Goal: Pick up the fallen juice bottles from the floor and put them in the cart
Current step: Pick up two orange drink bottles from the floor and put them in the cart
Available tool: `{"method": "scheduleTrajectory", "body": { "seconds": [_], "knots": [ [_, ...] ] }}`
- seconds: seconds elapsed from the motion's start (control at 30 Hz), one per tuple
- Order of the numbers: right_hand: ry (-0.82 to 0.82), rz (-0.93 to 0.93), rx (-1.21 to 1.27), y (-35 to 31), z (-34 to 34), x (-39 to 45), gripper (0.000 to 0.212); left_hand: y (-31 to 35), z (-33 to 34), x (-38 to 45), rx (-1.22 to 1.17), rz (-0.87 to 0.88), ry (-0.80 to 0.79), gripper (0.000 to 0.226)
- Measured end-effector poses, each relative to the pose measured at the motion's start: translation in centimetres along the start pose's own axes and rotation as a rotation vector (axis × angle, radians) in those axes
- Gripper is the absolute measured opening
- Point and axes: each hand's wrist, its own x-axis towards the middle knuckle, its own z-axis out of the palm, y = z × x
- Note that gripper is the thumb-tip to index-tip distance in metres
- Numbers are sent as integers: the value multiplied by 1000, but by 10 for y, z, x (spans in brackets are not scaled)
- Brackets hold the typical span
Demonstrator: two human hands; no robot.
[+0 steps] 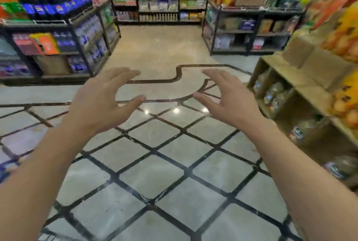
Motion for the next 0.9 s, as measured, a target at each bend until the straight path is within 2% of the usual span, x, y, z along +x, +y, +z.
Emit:
{"method": "scheduleTrajectory", "body": {
  "seconds": [0.27, 0.43, 0.63, 0.9],
  "knots": [
    [42, 146, -99, 92, -105, -160, 71, 149, 26, -83, -115, 150, -2, 65],
    [55, 233, -144, 135, -166, -279, 70, 248, 45, -137, -216, 243, -82, 66],
    [79, 370, -177, 162, -221, -400, 68, 351, 58, -187, -302, 395, -124, 65],
    [24, 554, -199, 161, -244, -564, 65, 458, 82, -283, -416, 592, -169, 65]
  ]
}}
